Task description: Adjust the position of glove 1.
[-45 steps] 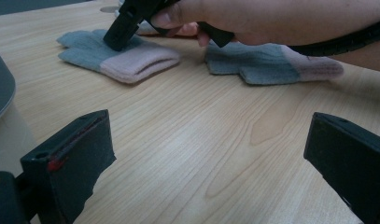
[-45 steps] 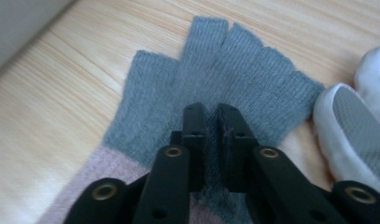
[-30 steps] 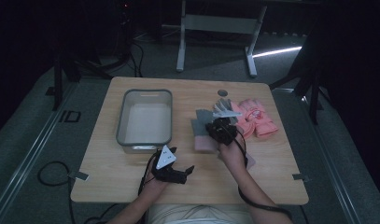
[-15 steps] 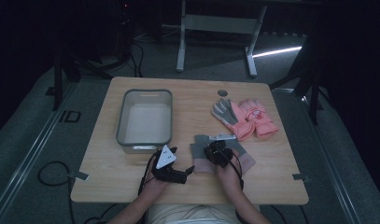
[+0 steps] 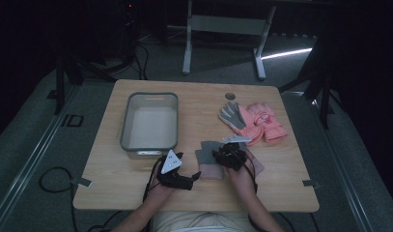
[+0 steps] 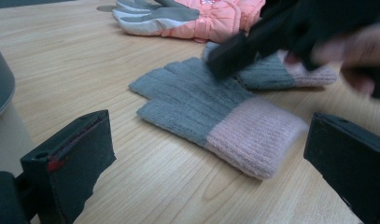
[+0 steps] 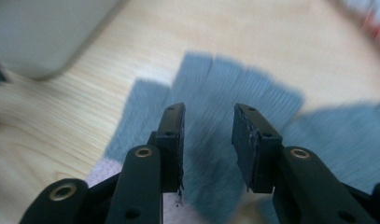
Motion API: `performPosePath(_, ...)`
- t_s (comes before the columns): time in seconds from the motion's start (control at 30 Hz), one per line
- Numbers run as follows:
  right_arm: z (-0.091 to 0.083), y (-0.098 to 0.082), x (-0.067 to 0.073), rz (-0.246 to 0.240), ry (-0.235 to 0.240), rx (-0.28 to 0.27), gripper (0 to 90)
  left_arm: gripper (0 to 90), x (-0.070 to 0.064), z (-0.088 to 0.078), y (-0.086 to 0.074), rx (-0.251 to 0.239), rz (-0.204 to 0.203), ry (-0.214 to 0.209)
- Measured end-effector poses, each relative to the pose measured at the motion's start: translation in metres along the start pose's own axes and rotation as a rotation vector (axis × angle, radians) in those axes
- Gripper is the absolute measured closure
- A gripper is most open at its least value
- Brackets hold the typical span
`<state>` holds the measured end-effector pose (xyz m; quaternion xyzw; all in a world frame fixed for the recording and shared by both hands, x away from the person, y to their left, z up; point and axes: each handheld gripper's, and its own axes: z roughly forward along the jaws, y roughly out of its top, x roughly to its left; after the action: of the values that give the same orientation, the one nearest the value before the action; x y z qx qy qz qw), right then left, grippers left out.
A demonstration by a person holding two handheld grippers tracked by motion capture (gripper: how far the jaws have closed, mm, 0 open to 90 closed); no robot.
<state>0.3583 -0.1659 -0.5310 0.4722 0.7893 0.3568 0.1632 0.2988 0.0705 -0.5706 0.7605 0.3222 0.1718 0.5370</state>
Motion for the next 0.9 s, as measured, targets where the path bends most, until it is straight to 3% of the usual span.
performPosePath(0.07,-0.012,0.007,-0.011,-0.055,-0.002,-0.021,61.4,1.1,0.0,0.0,0.0,0.001,0.005,-0.001)
performPosePath(0.17,-0.019,0.01,-0.019,-0.078,0.019,-0.036,61.4,1.1,0.0,0.0,0.0,0.001,0.005,-0.001)
performPosePath(0.2,-0.026,0.012,-0.026,-0.091,0.017,-0.052,60.7,1.1,-0.001,0.0,0.0,0.001,0.005,0.0)
performPosePath(0.23,-0.041,0.013,-0.046,-0.129,0.036,-0.08,60.5,1.1,-0.001,0.0,0.0,0.001,0.006,-0.001)
performPosePath(0.37,-0.053,0.008,-0.074,-0.192,0.058,-0.056,60.1,1.1,-0.001,0.0,0.0,-0.001,0.011,0.002)
performPosePath(0.5,-0.05,-0.003,-0.095,-0.258,0.087,0.005,59.0,1.1,-0.001,0.0,0.0,0.0,0.004,0.001)
performPosePath(0.67,-0.036,-0.015,-0.102,-0.269,0.119,0.063,59.4,1.1,0.0,0.0,0.0,-0.004,0.002,-0.002)
performPosePath(0.77,-0.027,-0.016,-0.101,-0.267,0.166,0.076,60.2,1.1,0.0,0.0,0.0,-0.004,-0.001,0.001)
performPosePath(0.9,-0.013,-0.018,-0.099,-0.317,0.117,0.148,63.4,1.1,0.0,0.0,0.0,-0.004,0.001,0.0)
